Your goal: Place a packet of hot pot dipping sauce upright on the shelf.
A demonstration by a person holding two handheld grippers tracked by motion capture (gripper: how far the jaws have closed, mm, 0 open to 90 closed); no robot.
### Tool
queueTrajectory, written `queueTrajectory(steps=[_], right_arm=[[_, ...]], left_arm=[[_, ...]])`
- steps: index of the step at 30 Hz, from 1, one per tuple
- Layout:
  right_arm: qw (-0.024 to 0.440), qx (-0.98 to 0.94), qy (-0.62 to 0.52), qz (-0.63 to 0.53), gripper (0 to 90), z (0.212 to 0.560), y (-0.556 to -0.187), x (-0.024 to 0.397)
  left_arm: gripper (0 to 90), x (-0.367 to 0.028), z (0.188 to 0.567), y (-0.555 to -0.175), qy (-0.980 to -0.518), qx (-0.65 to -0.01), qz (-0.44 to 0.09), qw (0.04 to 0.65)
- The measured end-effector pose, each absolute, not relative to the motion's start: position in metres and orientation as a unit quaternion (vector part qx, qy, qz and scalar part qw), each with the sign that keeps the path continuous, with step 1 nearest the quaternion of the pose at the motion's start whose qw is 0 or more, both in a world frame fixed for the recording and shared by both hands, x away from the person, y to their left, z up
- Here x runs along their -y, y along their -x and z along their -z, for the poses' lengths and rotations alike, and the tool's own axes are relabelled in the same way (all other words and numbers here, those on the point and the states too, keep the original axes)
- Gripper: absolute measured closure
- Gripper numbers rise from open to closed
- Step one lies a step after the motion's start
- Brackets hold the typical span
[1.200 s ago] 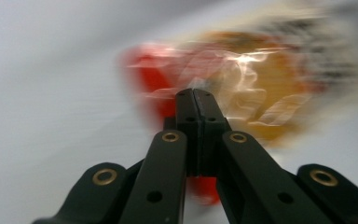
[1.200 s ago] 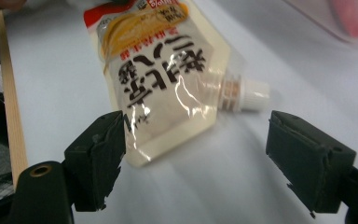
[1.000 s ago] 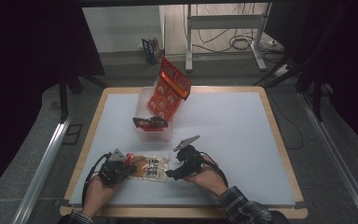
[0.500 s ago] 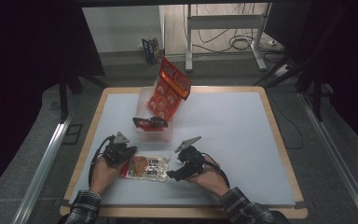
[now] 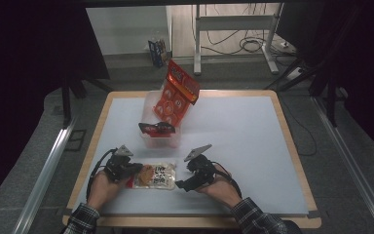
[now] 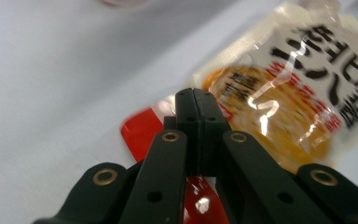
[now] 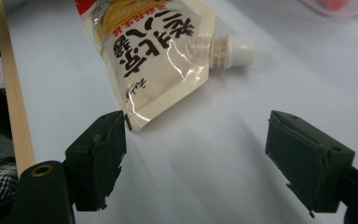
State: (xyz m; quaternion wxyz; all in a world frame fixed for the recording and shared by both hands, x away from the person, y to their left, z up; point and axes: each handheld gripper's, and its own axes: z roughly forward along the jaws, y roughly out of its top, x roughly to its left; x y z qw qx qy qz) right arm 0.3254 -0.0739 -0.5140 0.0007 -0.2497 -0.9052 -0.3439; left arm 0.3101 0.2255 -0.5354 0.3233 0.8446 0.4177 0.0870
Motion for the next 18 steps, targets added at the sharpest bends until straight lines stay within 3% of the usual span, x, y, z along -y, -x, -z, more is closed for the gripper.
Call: queueTrajectory(steps=[8, 18], right_arm=[[0.019, 0.912, 0.236, 0.336, 22.4, 0.522, -0.320, 0.060], [0.043, 0.906, 0.242, 0.345, 18.6, 0.528, -0.326, 0.037]], left_arm=[[90.0, -0.225, 0.536, -0.300, -0.843, -0.422, -0.096, 0.319], [90.0, -0.227, 0.538, -0.295, -0.835, -0.433, -0.096, 0.325]])
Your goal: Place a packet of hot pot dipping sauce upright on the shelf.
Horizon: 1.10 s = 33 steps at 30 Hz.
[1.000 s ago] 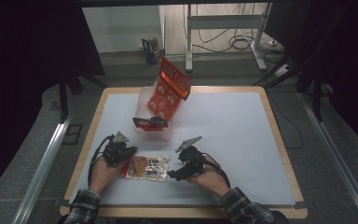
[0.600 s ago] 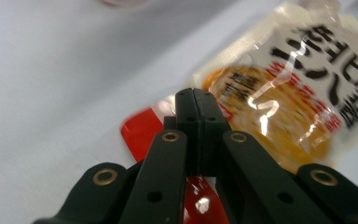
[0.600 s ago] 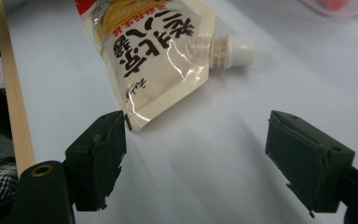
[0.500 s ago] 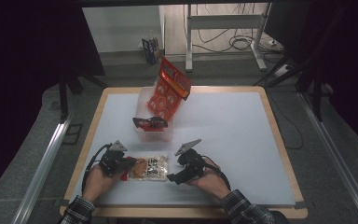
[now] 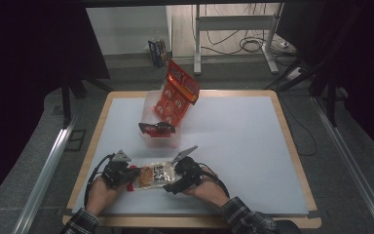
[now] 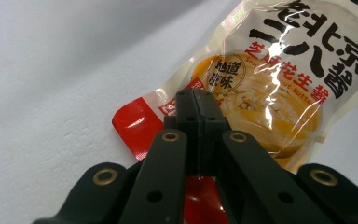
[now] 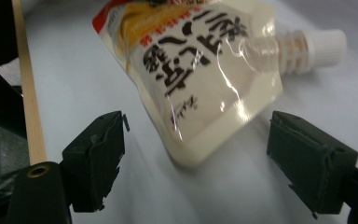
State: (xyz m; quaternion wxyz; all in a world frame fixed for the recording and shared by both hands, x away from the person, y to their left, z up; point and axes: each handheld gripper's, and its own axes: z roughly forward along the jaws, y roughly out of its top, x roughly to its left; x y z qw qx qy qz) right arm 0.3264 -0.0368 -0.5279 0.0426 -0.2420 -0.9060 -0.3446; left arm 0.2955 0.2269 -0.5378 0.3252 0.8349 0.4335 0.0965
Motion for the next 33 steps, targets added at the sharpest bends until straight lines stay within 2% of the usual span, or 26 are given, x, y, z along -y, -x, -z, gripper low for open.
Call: queueTrajectory(steps=[7, 10, 13, 17, 20, 22, 28, 33], right_arm=[[0.076, 0.890, 0.258, 0.368, 21.2, 0.530, -0.334, 0.025], [0.084, 0.881, 0.264, 0.383, 26.8, 0.528, -0.337, 0.022], [0.099, 0.869, 0.271, 0.402, 38.9, 0.527, -0.342, 0.019], [0.134, 0.852, 0.276, 0.424, 62.1, 0.529, -0.346, 0.012], [0.107, 0.862, 0.270, 0.417, 69.1, 0.524, -0.343, 0.007], [0.099, 0.867, 0.262, 0.412, 73.0, 0.520, -0.341, 0.006], [0.083, 0.869, 0.247, 0.421, 80.3, 0.505, -0.341, 0.011], [0.067, 0.876, 0.228, 0.420, 82.6, 0.488, -0.340, 0.018]], left_arm=[[90.0, -0.226, 0.538, -0.294, -0.836, -0.431, -0.104, 0.323], [90.0, -0.226, 0.538, -0.293, -0.835, -0.433, -0.103, 0.325], [90.0, -0.226, 0.537, -0.292, -0.836, -0.431, -0.105, 0.324], [90.0, -0.226, 0.537, -0.291, -0.835, -0.431, -0.104, 0.326], [89.8, -0.228, 0.537, -0.288, -0.833, -0.429, -0.108, 0.333], [79.3, -0.230, 0.536, -0.286, -0.827, -0.429, -0.114, 0.344], [55.5, -0.236, 0.528, -0.274, -0.805, -0.427, -0.165, 0.377], [37.5, -0.240, 0.527, -0.270, -0.795, -0.423, -0.166, 0.401]])
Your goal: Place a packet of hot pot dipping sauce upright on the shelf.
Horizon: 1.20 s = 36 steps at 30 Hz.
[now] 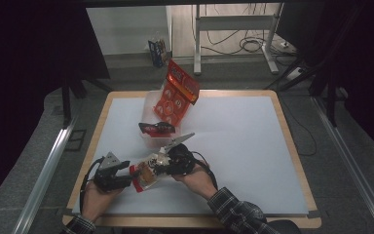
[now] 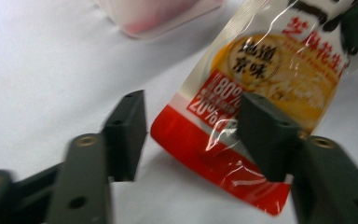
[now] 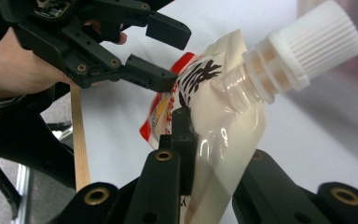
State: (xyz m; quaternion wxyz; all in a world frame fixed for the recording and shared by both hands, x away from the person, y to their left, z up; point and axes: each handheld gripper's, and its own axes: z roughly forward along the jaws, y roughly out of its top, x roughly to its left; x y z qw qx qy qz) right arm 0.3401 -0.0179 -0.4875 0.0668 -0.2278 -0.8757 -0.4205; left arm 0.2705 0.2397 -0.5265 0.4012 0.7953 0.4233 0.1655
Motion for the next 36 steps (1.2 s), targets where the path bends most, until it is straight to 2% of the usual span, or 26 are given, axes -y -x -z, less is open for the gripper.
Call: queueTrajectory(steps=[7, 11, 27, 36], right_arm=[[0.042, 0.882, 0.207, 0.421, 84.8, 0.468, -0.336, 0.032], [0.027, 0.885, 0.203, 0.418, 85.3, 0.460, -0.334, 0.042], [-0.005, 0.878, 0.229, 0.421, 87.4, 0.429, -0.341, 0.090], [-0.036, 0.872, 0.243, 0.424, 87.7, 0.410, -0.348, 0.115]], left_arm=[[18.8, -0.231, 0.529, -0.269, -0.805, -0.412, -0.167, 0.394], [11.2, -0.229, 0.528, -0.268, -0.806, -0.405, -0.164, 0.399], [4.4, -0.229, 0.527, -0.264, -0.806, -0.405, -0.161, 0.401], [0.1, -0.228, 0.529, -0.264, -0.803, -0.404, -0.181, 0.399]])
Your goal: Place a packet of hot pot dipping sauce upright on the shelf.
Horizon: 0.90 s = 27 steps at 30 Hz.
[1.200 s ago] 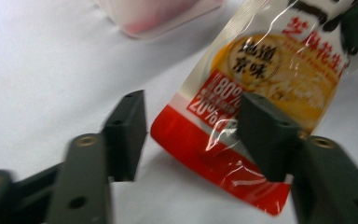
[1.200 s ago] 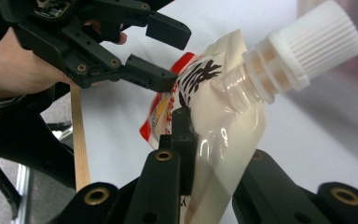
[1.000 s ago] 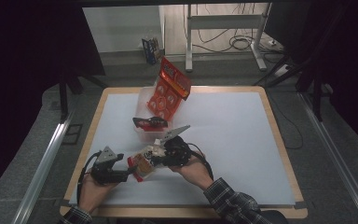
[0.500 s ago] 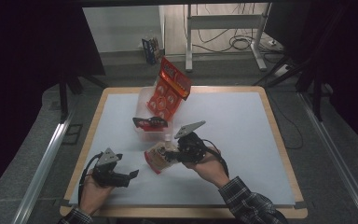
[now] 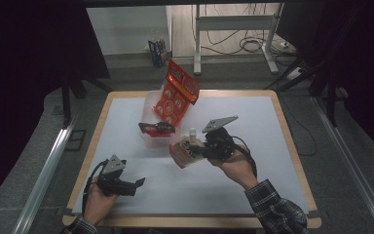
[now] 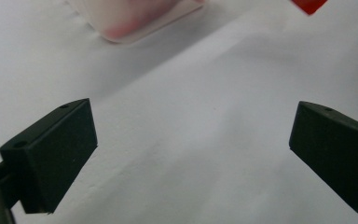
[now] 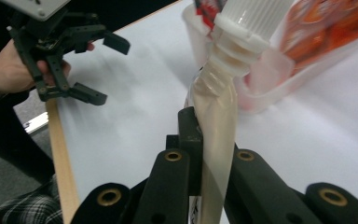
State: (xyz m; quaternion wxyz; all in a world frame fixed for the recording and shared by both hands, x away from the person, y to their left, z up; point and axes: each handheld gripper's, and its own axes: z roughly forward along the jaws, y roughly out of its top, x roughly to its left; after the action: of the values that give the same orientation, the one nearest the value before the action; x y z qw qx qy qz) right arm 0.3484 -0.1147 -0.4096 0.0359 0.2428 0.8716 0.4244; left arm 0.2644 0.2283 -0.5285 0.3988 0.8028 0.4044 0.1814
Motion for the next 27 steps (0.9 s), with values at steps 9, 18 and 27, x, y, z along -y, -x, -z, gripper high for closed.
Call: queueTrajectory(steps=[9, 18, 27], right_arm=[[0.062, -0.871, -0.255, -0.415, 87.8, 0.399, -0.370, 0.125], [0.076, -0.872, -0.256, -0.410, 87.9, 0.387, -0.378, 0.130], [0.090, -0.876, -0.261, -0.396, 88.0, 0.379, -0.396, 0.132]], left_arm=[[0.0, -0.228, 0.529, -0.260, -0.805, -0.403, -0.183, 0.396], [0.0, -0.226, 0.531, -0.260, -0.812, -0.401, -0.183, 0.382], [0.0, -0.225, 0.531, -0.261, -0.813, -0.401, -0.183, 0.381]])
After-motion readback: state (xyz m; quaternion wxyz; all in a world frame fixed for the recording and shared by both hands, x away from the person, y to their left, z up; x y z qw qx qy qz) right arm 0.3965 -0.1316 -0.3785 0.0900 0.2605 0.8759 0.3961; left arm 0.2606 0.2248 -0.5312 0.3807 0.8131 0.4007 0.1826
